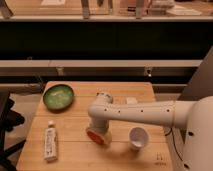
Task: Place the pepper in the ceramic cup
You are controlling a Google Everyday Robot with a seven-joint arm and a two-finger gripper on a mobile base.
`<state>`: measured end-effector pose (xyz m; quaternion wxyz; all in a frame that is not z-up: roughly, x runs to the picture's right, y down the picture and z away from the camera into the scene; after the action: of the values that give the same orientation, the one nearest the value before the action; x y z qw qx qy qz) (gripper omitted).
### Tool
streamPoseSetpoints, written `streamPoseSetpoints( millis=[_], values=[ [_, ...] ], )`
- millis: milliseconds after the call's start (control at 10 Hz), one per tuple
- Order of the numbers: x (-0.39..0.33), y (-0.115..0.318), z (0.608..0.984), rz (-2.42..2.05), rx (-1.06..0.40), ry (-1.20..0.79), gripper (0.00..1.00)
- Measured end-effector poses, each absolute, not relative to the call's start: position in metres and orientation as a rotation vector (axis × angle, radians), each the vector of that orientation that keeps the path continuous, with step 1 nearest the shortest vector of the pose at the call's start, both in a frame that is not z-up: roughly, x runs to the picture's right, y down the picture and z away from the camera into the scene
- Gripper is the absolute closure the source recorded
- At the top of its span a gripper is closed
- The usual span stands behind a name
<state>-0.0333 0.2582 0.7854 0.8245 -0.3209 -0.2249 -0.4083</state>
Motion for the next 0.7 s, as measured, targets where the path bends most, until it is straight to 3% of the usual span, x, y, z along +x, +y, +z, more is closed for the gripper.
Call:
streamPoseSetpoints(
  millis=[700],
  values=[
    [-0.0328,0.2582,0.7903,-0.884,-0.685,-0.494,0.20]
  ],
)
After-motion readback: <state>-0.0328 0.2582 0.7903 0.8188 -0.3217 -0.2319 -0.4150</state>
